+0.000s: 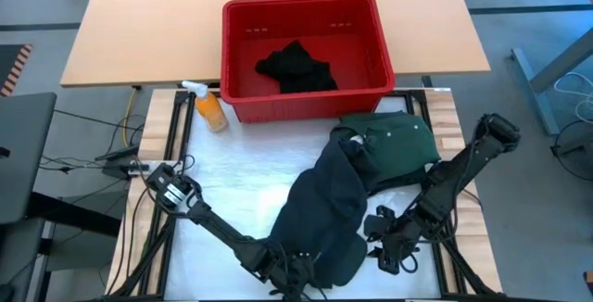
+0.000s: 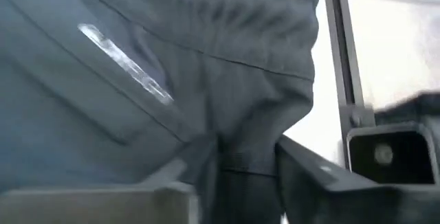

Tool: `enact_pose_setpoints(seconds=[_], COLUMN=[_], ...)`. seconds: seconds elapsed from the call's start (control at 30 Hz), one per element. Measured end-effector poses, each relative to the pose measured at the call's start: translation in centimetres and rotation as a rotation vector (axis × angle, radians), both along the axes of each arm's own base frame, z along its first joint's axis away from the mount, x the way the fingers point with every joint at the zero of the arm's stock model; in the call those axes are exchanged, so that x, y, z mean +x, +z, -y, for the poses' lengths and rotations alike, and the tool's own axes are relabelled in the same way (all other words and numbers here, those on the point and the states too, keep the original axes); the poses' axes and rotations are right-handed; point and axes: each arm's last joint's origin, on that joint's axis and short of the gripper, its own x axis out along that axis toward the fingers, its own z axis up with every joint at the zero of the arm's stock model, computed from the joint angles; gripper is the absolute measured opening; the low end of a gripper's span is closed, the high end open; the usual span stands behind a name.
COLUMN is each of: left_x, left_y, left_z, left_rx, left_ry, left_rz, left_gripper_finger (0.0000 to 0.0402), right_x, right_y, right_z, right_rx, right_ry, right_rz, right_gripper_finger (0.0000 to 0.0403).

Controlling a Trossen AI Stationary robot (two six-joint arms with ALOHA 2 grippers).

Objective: Fold Laundry from Bin
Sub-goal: Fold the dark blue shorts

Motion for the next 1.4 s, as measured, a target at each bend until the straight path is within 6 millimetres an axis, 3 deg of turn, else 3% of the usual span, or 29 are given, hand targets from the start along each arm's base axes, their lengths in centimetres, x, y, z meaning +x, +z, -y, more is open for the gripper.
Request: enact_pose_setpoints(seconds=[0.13, 0.27, 0.43, 0.57, 0.8, 0.9, 1.13, 1.23, 1.4], left_x=[-0.4, -2.2, -6.8, -10.6, -15.3, -15.9, -16.2, -16.5, -17.4], left_y=[3.3, 9.6, 18.2, 21.9, 23.4, 23.1, 22.8, 23.0, 23.4], left_z=[-0.9, -2.4, -6.0, -9.3, -13.4, -13.9, -14.6, -14.8, -15.4], left_rx=[0.063, 0.139, 0.201, 0.208, 0.188, 0.218, 0.3, 0.36, 0.419], left_ry=[0.029, 0.051, 0.14, 0.292, 0.522, 0.558, 0.546, 0.511, 0.439], left_rz=[0.071, 0.181, 0.278, 0.26, 0.112, 0.076, 0.014, 0.018, 0.043], left_gripper_finger=[0.0015, 0.0004, 0.0002, 0.0001, 0.0001, 0.0, 0.0, 0.0, 0.0], right_x=[-0.3, -0.5, -0.4, 0.7, 3.6, 5.0, 6.7, 8.0, 10.6], right_y=[-0.3, -0.5, -0.6, -0.5, -0.4, 0.0, 0.6, -0.1, -3.5], right_z=[0.3, 0.5, 0.9, 2.2, 6.0, 7.3, 8.9, 9.6, 10.1], right_rx=[-0.038, -0.105, -0.205, -0.323, -0.533, -0.619, -0.932, -0.935, -0.872], right_ry=[0.002, 0.074, 0.216, 0.294, 0.47, 0.542, 0.917, 0.912, 0.835], right_rz=[-0.037, -0.04, -0.01, 0.048, 0.136, 0.23, 0.41, 0.409, 0.332], right_gripper_finger=[0.0235, 0.0235, 0.0235, 0.0235, 0.0235, 0.0235, 0.0235, 0.0235, 0.0235])
